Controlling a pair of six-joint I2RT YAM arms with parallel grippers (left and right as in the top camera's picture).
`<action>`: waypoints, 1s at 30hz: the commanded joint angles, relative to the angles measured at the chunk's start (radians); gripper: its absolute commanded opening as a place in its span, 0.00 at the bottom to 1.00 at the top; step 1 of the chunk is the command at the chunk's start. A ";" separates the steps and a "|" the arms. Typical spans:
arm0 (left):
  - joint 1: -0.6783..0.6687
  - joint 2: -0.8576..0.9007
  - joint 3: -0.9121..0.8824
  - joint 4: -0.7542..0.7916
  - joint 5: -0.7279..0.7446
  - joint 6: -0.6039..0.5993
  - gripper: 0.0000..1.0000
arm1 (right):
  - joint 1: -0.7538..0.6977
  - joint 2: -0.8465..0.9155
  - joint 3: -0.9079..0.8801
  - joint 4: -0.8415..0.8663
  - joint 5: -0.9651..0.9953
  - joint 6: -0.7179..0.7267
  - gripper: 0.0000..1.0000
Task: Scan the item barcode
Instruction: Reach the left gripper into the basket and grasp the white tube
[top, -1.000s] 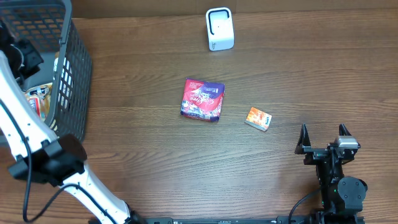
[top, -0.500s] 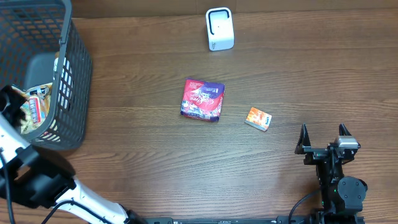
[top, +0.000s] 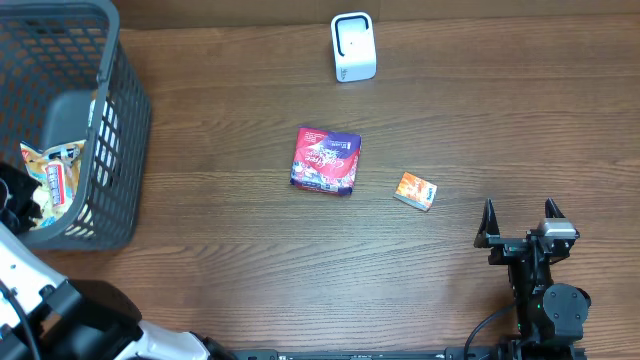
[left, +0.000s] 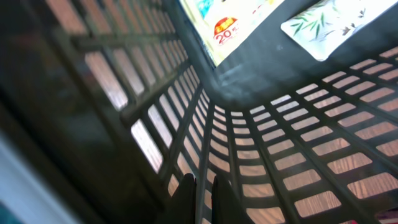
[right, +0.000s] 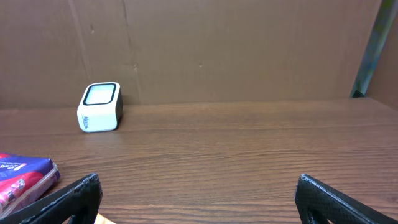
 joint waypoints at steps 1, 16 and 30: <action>0.047 -0.054 -0.064 -0.014 -0.031 -0.032 0.04 | 0.005 -0.012 -0.010 0.006 0.005 -0.005 1.00; -0.009 -0.275 -0.135 -0.012 0.237 -0.006 0.04 | 0.005 -0.012 -0.010 0.006 0.005 -0.005 1.00; -0.139 -0.310 -0.135 0.217 -0.323 -0.102 0.04 | 0.005 -0.012 -0.010 0.006 0.005 -0.005 1.00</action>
